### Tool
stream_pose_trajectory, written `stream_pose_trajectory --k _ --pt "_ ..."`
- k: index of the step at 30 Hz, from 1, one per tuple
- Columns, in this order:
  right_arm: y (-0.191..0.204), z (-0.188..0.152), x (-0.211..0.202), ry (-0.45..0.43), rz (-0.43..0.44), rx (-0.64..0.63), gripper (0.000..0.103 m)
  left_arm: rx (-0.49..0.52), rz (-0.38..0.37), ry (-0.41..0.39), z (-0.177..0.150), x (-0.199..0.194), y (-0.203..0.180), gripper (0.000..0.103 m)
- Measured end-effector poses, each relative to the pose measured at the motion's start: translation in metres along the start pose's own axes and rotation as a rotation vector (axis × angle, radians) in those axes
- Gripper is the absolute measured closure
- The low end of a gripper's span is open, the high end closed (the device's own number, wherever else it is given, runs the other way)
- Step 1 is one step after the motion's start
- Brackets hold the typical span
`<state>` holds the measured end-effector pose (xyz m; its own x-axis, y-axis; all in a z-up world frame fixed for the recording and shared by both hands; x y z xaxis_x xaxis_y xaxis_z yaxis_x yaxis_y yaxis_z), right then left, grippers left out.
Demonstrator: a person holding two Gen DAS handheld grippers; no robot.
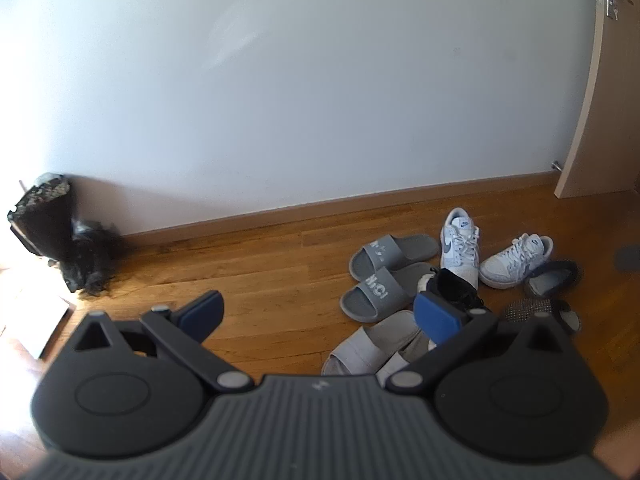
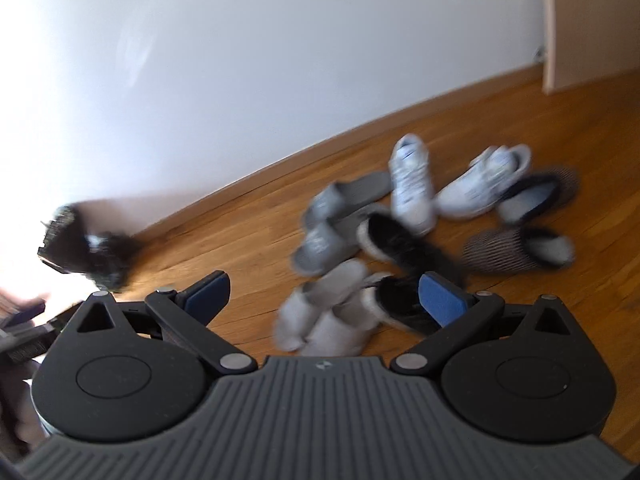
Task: Organize scattered shoes
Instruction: 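Reach the left tool down and grasp the grey slide's strap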
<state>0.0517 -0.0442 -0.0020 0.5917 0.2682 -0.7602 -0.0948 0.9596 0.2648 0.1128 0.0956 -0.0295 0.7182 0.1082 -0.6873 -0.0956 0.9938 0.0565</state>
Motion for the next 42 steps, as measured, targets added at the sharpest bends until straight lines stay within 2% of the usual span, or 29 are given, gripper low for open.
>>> stream_pose_trajectory --k 2,4,7,10,12,14,15,18,20,21,24,25,27,28,31,36,38,40,42 --pt "0.002 0.012 0.021 0.035 0.014 0.000 0.001 -0.016 0.005 0.068 -0.005 0.028 0.009 0.000" --pt "0.001 0.017 0.036 0.071 -0.009 0.015 0.001 -0.030 -0.016 0.126 -0.010 0.050 0.014 0.000" --pt "-0.008 0.006 0.038 0.138 0.057 0.193 0.001 -0.012 -0.070 0.172 -0.012 0.079 0.010 0.001" --pt "-0.020 -0.009 0.018 0.107 0.129 0.339 0.001 -0.022 -0.138 0.170 -0.002 0.105 0.007 0.000" --pt "-0.030 -0.017 0.008 0.084 0.123 0.371 0.001 -0.058 -0.167 0.182 0.010 0.126 0.010 0.000" --pt "-0.039 -0.023 -0.002 0.062 0.117 0.401 0.001 -0.092 -0.205 0.237 0.022 0.167 0.009 0.001" --pt "-0.045 -0.024 -0.003 0.061 0.119 0.411 0.001 -0.086 -0.219 0.247 0.025 0.176 0.007 0.000" --pt "-0.061 -0.021 0.000 0.067 0.105 0.419 0.001 0.057 -0.264 0.248 0.036 0.225 -0.016 0.000" --pt "-0.071 -0.015 0.003 0.073 0.096 0.422 0.001 0.068 -0.329 0.245 0.040 0.249 -0.024 0.001" --pt "-0.079 0.006 0.011 0.077 0.105 0.432 0.001 0.058 -0.350 0.248 0.042 0.257 -0.023 0.001" --pt "-0.093 0.012 0.027 0.089 0.088 0.424 0.001 -0.092 -0.426 0.262 0.048 0.312 -0.023 0.001" --pt "-0.099 0.013 0.033 0.099 0.075 0.423 0.001 -0.192 -0.487 0.287 0.045 0.345 -0.024 0.001" --pt "-0.113 0.013 0.049 0.139 0.049 0.440 0.001 -0.249 -0.529 0.306 0.042 0.375 -0.028 0.001" --pt "-0.120 0.013 0.059 0.162 0.038 0.455 0.001 -0.273 -0.538 0.310 0.038 0.404 -0.036 0.001" --pt "-0.139 0.012 0.087 0.227 0.005 0.498 0.001 -0.300 -0.532 0.335 0.032 0.452 -0.049 0.001" --pt "-0.132 0.026 0.094 0.184 -0.065 0.387 0.001 -0.378 -0.569 0.394 0.016 0.513 -0.070 0.001" --pt "-0.131 0.029 0.100 0.188 -0.073 0.365 0.001 -0.386 -0.503 0.442 0.006 0.536 -0.082 0.001" --pt "-0.137 0.027 0.106 0.201 -0.092 0.354 0.001 -0.394 -0.429 0.457 0.002 0.543 -0.086 0.001" --pt "-0.145 0.027 0.112 0.216 -0.114 0.361 0.001 -0.411 -0.395 0.460 -0.005 0.548 -0.089 0.001"
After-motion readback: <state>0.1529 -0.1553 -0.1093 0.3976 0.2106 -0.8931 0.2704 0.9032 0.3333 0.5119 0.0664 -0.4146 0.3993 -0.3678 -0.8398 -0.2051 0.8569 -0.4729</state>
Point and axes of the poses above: each gripper's, at about its wrist camera, not at the fingertips, and x roughly the way its jaws point, y to its left, z to its top, the point moved 3 cm from there along x, roughly the way its jaws point, and after that the axes turned 4 degrees about -x, right-handed, at the moved point
